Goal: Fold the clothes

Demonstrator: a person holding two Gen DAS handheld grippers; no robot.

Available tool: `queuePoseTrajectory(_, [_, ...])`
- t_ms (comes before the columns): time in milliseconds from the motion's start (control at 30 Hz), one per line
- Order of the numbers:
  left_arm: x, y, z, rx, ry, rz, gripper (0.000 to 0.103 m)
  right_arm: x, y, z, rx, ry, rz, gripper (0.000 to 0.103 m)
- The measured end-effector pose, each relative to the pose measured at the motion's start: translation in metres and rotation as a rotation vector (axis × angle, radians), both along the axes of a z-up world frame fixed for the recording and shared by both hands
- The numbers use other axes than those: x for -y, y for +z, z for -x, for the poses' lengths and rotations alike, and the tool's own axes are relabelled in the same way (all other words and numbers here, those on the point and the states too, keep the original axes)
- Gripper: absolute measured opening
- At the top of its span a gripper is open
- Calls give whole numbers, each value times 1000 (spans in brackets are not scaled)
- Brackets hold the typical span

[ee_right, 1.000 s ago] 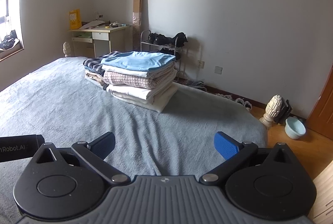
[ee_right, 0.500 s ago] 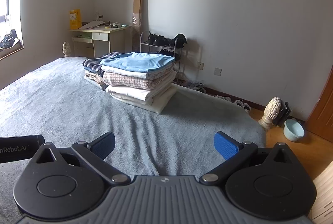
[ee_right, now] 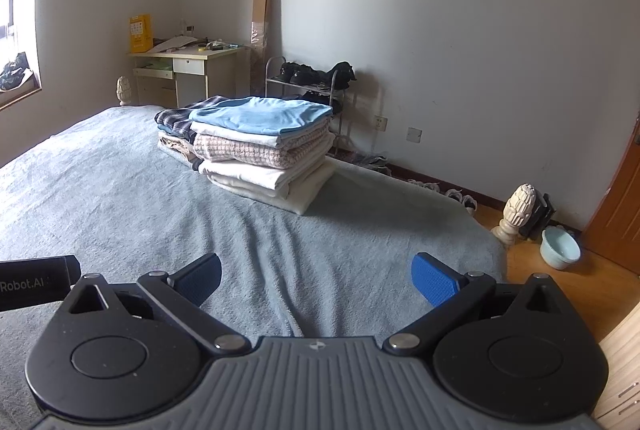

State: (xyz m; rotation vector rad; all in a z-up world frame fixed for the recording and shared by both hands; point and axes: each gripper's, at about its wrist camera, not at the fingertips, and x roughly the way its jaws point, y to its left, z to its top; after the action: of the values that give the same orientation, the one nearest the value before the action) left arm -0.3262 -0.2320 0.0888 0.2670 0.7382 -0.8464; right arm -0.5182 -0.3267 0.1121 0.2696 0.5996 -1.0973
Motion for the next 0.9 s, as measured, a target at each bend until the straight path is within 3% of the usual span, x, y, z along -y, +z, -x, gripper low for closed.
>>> queuePoseTrajectory(900, [2,-1,-5,-8,7,-9,103,2,0,-7,-15,16,0,103])
